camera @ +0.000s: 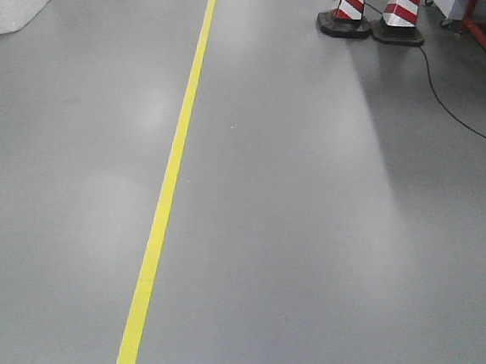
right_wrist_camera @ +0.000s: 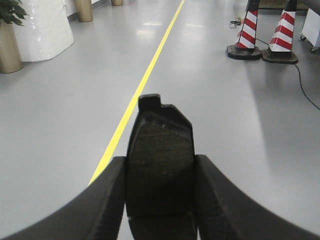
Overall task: Move and align brake pads A on conveyor
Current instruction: 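Drive along the yellow floor line past the striped cones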
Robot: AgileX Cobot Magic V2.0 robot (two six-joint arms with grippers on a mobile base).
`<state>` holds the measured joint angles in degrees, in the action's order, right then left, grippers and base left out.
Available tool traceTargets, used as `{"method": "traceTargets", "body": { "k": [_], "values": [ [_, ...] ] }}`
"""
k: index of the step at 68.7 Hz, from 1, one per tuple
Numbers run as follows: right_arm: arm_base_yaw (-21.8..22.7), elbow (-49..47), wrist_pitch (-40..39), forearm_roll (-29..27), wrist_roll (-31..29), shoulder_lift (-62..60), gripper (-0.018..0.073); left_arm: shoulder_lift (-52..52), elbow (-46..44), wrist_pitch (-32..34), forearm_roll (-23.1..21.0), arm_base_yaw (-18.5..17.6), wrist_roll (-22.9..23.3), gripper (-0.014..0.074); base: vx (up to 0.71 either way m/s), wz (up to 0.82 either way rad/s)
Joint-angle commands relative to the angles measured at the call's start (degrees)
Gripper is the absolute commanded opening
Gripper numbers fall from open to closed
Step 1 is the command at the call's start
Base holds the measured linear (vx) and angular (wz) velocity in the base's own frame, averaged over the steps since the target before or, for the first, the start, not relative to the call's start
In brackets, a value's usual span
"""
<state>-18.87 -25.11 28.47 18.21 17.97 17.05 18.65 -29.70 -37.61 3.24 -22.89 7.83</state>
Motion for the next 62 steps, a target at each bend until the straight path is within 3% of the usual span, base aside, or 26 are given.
{"method": "traceTargets", "body": {
  "k": [1, 62],
  "values": [
    [0.06, -1.65, -4.98, 1.38, -0.37, 0.41, 0.0032, 0.42, -1.39, 5.12, -0.04, -0.20, 0.15, 0.0083, 0.46, -0.05],
    [0.06, -1.65, -4.98, 1.38, -0.37, 0.41, 0.0032, 0.42, -1.39, 5.18, -0.04, -0.20, 0.15, 0.0083, 0.47, -0.02]
  ]
}}
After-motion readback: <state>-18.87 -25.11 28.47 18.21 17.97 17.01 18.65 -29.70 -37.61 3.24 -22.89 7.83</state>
